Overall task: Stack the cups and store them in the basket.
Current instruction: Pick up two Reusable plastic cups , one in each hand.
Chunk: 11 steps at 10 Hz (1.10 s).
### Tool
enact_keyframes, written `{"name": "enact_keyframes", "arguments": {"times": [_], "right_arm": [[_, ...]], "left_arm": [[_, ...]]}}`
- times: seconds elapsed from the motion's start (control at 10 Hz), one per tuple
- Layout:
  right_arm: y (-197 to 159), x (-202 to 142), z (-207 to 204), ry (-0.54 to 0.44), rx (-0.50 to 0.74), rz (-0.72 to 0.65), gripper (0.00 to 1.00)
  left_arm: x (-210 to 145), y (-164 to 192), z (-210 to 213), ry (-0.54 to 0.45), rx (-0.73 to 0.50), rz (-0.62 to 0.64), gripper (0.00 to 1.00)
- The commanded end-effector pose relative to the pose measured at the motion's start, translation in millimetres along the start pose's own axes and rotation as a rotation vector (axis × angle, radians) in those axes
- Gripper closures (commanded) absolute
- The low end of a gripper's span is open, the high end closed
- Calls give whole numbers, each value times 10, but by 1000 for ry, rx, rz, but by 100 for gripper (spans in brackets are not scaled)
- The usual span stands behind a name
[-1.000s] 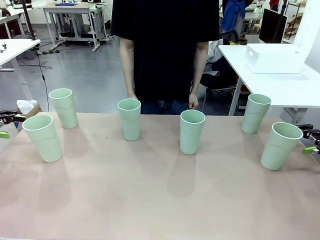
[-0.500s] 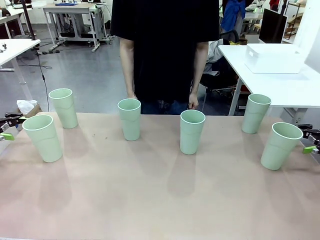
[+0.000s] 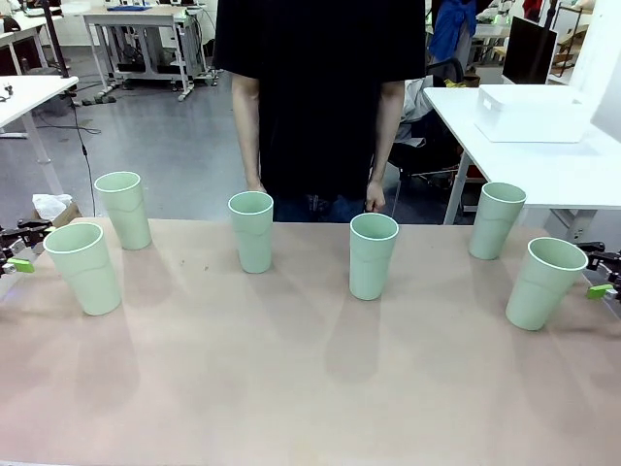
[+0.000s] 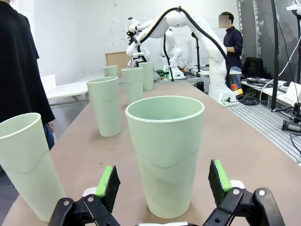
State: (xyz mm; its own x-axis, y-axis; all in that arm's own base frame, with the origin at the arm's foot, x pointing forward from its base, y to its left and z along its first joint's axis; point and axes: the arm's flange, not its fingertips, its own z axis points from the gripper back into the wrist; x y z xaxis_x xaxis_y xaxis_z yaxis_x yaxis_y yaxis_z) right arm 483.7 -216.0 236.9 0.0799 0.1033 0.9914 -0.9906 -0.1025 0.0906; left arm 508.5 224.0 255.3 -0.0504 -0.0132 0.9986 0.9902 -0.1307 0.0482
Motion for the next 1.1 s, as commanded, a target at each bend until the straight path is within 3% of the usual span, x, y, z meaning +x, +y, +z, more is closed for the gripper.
{"name": "enact_keyframes", "arguments": {"times": [0.0, 1.0], "right_arm": [[9, -15, -68, -39, -21, 43, 0], [28, -90, -223, -70, -32, 49, 0]], "left_arm": [[-51, -4, -69, -10, -5, -43, 0], [-149, 14, -229, -12, -21, -61, 0]]}}
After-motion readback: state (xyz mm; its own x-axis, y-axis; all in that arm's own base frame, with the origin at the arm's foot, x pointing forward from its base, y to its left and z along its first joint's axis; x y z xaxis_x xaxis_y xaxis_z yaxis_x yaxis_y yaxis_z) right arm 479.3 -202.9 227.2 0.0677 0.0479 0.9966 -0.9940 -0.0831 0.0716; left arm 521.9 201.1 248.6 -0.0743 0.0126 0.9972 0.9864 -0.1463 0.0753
